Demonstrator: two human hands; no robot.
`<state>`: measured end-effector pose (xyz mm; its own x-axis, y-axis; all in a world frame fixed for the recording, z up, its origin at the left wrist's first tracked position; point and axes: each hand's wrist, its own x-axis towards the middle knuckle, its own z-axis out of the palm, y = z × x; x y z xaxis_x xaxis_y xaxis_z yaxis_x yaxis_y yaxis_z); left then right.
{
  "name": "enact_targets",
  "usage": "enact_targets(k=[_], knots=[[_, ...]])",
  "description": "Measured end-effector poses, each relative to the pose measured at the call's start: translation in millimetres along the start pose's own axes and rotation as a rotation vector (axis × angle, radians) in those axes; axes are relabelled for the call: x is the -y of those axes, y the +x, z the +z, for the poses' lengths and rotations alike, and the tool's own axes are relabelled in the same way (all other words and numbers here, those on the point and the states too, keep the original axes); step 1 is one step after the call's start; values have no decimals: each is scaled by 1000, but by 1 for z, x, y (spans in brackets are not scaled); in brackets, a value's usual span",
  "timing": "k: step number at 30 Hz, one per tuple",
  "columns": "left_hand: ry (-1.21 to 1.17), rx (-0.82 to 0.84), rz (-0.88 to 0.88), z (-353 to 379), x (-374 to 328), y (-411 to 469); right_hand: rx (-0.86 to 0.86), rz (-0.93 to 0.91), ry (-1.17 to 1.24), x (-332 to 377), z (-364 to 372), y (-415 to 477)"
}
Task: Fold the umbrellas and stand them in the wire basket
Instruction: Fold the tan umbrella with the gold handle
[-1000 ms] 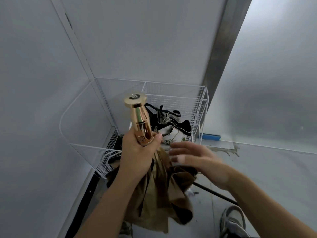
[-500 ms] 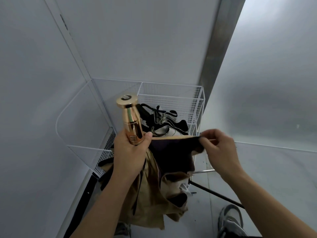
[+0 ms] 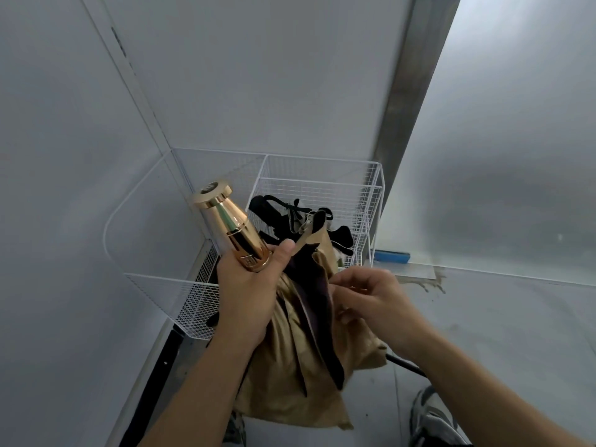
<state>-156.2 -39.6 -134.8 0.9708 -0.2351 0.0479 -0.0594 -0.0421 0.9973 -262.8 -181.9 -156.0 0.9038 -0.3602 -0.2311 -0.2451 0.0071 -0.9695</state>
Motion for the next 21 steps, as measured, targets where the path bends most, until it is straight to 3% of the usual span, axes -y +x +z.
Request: enact_targets(k=[8, 13, 15, 18, 19, 21], knots=[[24, 99, 16, 8, -2, -7, 89, -34, -81, -6, 16, 2], [154, -4, 14, 4, 8, 0, 194, 52, -60, 2, 13, -1], [167, -53, 7, 2, 12, 4, 220, 66, -155, 1, 9, -2], [204, -78, 18, -2, 15, 9, -42, 3, -655, -7, 4, 2], [222, -73, 28, -4, 15, 10, -159, 2, -681, -8, 0, 5], [246, -77, 30, -8, 16, 13, -378, 17, -444, -6, -16, 10]])
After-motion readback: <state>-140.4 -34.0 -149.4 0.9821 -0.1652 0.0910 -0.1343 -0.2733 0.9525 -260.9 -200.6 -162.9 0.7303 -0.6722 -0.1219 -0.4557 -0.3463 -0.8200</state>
